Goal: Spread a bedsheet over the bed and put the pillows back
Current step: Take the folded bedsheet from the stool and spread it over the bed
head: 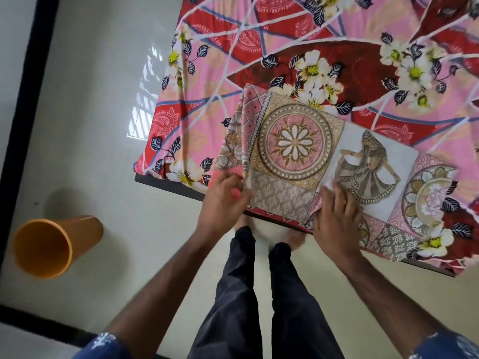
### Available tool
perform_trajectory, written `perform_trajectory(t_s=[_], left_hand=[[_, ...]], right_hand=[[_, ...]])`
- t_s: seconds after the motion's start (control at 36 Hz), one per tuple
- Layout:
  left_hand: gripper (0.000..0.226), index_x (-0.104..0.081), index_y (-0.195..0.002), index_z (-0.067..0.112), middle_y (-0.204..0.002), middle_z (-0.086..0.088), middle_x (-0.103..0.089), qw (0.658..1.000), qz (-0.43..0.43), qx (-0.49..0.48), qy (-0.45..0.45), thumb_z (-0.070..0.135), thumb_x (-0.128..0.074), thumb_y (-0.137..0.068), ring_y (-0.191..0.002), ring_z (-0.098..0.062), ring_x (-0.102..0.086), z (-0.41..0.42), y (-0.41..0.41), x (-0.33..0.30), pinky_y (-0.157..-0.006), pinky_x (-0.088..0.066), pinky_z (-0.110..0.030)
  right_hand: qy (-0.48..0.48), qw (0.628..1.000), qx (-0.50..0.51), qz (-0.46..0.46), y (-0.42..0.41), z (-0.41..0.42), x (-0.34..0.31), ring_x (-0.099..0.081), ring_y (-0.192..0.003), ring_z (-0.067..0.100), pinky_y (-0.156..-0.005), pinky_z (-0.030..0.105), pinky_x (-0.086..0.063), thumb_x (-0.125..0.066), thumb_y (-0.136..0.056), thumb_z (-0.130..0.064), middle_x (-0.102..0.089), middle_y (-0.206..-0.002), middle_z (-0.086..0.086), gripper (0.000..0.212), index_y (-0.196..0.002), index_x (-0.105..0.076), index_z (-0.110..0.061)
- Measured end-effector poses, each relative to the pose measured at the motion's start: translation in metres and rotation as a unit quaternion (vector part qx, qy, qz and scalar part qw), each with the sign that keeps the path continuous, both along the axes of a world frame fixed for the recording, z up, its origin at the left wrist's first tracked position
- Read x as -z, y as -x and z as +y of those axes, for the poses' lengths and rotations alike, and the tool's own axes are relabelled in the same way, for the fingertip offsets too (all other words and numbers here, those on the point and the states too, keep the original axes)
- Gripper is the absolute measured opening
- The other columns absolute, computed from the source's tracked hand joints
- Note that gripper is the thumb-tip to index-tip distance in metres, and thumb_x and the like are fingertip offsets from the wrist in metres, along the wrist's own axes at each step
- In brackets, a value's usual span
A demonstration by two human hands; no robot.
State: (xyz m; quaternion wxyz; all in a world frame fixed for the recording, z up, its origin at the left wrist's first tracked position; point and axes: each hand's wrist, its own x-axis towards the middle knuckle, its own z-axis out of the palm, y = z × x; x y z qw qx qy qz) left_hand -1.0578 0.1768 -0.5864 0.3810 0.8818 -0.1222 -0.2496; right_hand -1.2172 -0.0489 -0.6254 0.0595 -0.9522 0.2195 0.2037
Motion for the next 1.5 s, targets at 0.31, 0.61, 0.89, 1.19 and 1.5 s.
perform_trajectory(t_s=[0.31, 0.61, 0.89, 1.19, 1.5], left_hand=[[0.025, -0.052, -0.072, 0.027, -0.146, -0.004, -0.047, 0.995, -0.001, -0.085, -0.052, 0.044, -0.063, -0.086, -0.134, -0.022, -0.047, -0.012, -0.005, -0.002, -0.100, -0.048, -0.052], [0.021, -0.063, -0.107, 0.003, -0.130, -0.004, -0.065, 0.948, 0.237, 0.006, 0.213, 0.023, -0.060, -0.100, -0.113, -0.019, -0.067, -0.040, 0.004, -0.036, -0.090, -0.057, -0.042], [0.051, -0.049, -0.137, 0.016, -0.133, -0.003, -0.058, 0.979, 0.091, -0.151, -0.099, 0.028, -0.067, -0.091, -0.115, -0.024, -0.060, 0.025, -0.017, 0.011, -0.096, -0.053, -0.051], [0.022, -0.057, -0.098, 0.020, -0.095, 0.009, -0.058, 0.982, -0.028, -0.104, -0.153, 0.026, -0.075, -0.087, -0.079, -0.021, -0.061, 0.030, -0.018, 0.013, -0.074, -0.050, -0.040], [0.018, -0.051, -0.088, 0.019, -0.083, -0.011, -0.058, 0.912, 0.276, -0.217, 0.212, 0.026, -0.065, -0.096, -0.076, -0.027, -0.061, -0.015, -0.008, -0.026, -0.076, -0.055, -0.056]], right_hand=[[-0.016, 0.999, -0.011, 0.026, 0.003, -0.004, -0.004, -0.028, -0.146, 0.041, -0.110, 0.065, -0.033, -0.064, -0.086, -0.025, -0.025, -0.164, 0.017, 0.079, -0.157, -0.031, -0.012], [-0.399, 0.911, 0.035, -0.101, -0.071, 0.059, -0.024, -0.060, -0.125, 0.016, -0.104, 0.044, -0.050, -0.063, -0.092, -0.056, -0.059, -0.138, -0.005, 0.061, -0.145, -0.045, -0.034], [-0.518, 0.671, 0.503, -0.170, -0.090, 0.005, -0.018, -0.068, -0.104, 0.010, -0.096, 0.029, -0.049, -0.068, -0.096, -0.026, -0.077, -0.099, -0.010, 0.006, -0.096, -0.072, -0.021], [-0.554, 0.598, 0.539, -0.211, -0.088, 0.012, -0.015, -0.063, -0.125, 0.026, -0.115, 0.051, -0.042, -0.073, -0.081, -0.029, -0.076, -0.115, 0.000, 0.012, -0.090, -0.081, -0.032], [-0.472, 0.867, 0.127, -0.100, -0.073, 0.057, -0.052, -0.059, -0.117, -0.004, -0.094, 0.025, -0.048, -0.063, -0.096, -0.051, -0.064, -0.126, -0.003, 0.042, -0.132, -0.057, -0.029]])
